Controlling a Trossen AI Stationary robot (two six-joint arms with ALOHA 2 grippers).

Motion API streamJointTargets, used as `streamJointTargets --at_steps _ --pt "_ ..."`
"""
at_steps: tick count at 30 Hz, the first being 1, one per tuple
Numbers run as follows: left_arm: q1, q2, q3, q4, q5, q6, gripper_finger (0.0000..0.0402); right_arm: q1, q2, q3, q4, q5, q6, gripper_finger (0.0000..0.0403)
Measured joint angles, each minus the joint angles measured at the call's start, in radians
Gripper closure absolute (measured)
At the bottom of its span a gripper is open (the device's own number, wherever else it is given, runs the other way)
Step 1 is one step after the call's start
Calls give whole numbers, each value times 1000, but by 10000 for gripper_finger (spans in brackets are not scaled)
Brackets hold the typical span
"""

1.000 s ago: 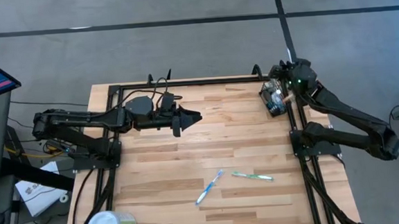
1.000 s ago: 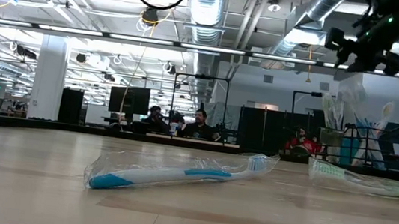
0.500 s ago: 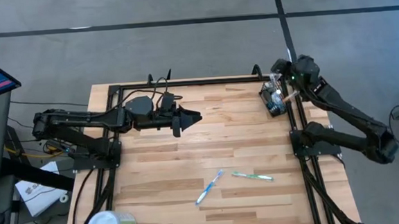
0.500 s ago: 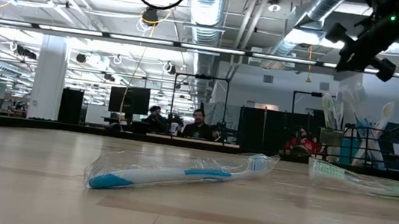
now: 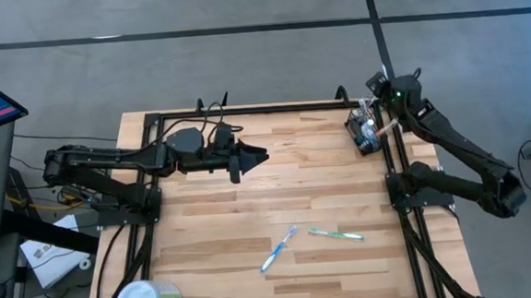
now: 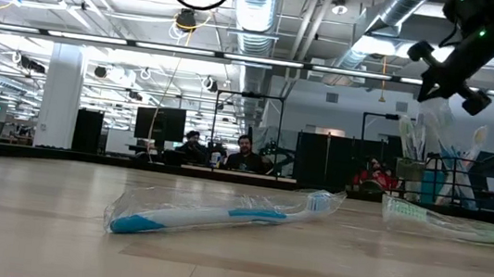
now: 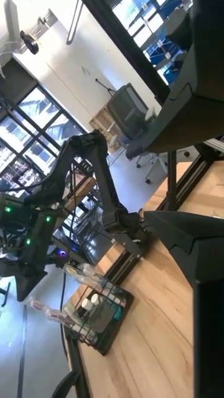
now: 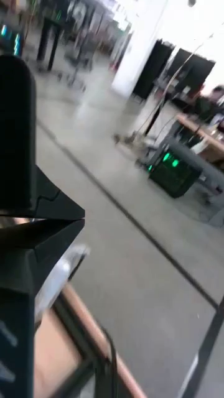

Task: Pick & Place toothbrushing station
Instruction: Put the purple toothbrush in the left section of wire organizer

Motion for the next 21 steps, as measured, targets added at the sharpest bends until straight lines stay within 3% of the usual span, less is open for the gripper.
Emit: streamJointTargets --at_steps 16,21 --pt "-3 0 0 21 0 60 244 -100 0 0 -27 -160 174 403" --pt "-3 0 0 22 0 61 244 -107 -1 0 -45 -166 173 403"
